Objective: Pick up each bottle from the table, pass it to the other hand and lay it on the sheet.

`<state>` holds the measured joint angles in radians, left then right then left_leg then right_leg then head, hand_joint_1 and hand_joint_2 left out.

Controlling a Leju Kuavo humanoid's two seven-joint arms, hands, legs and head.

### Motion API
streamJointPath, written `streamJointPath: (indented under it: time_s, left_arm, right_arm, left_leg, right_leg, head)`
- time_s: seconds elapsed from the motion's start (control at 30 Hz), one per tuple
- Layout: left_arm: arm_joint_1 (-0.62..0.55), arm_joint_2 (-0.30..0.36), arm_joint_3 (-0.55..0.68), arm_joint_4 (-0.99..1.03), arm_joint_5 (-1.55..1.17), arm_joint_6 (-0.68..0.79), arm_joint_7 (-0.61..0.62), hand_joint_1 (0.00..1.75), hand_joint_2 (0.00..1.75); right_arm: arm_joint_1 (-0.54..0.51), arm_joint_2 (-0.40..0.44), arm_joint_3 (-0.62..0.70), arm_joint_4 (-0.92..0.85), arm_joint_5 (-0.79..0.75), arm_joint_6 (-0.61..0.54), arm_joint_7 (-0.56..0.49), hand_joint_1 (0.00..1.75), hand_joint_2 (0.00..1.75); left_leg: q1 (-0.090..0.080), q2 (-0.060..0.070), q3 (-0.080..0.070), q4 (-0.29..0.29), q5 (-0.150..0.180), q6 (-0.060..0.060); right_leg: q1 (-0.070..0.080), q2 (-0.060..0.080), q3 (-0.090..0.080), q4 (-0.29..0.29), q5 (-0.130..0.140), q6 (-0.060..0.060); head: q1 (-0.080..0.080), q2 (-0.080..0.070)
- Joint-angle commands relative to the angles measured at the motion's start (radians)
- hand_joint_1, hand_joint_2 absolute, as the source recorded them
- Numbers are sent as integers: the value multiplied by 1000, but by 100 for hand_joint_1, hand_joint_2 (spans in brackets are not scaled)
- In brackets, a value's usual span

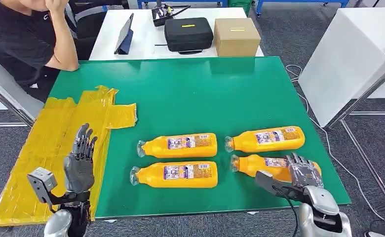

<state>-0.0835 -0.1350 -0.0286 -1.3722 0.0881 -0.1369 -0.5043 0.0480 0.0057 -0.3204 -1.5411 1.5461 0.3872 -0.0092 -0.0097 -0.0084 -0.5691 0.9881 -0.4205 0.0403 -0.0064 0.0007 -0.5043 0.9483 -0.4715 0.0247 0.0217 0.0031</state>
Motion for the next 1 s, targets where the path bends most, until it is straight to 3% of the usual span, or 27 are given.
streamJointPath:
  time_s: [0.03, 0.67, 0.7, 1.0]
  left_arm:
    - [-32, 32, -25, 73, 18, 8, -6, 0, 0]
    - [-12, 36, -14, 33, 36, 28, -5, 0, 0]
    - [-14, 35, -11, 37, 38, 32, -5, 0, 0]
    - [8, 33, -2, 15, 41, 36, -5, 0, 0]
  right_arm:
    - [15, -56, 30, 209, 25, -1, 2, 0, 175]
    - [-18, -91, 50, 313, 25, -17, 1, 0, 175]
    - [-21, -93, 50, 318, 21, -19, -3, 169, 175]
    - [-80, -103, 45, 386, -17, -49, -12, 175, 175]
  left_leg:
    - [3, -2, 2, -3, 0, -3]
    - [6, 0, 5, -2, 3, 1]
    - [7, 1, 5, -2, 3, 2]
    - [6, 3, 3, -1, 4, 5]
  right_leg:
    - [2, -3, 5, -6, 1, -1]
    - [5, -2, 12, -16, 6, 0]
    - [5, -2, 12, -17, 5, 0]
    - [5, 2, 12, -21, 8, -2]
  head:
    - [0, 0]
    - [0, 0]
    - [0, 0]
    - [0, 0]
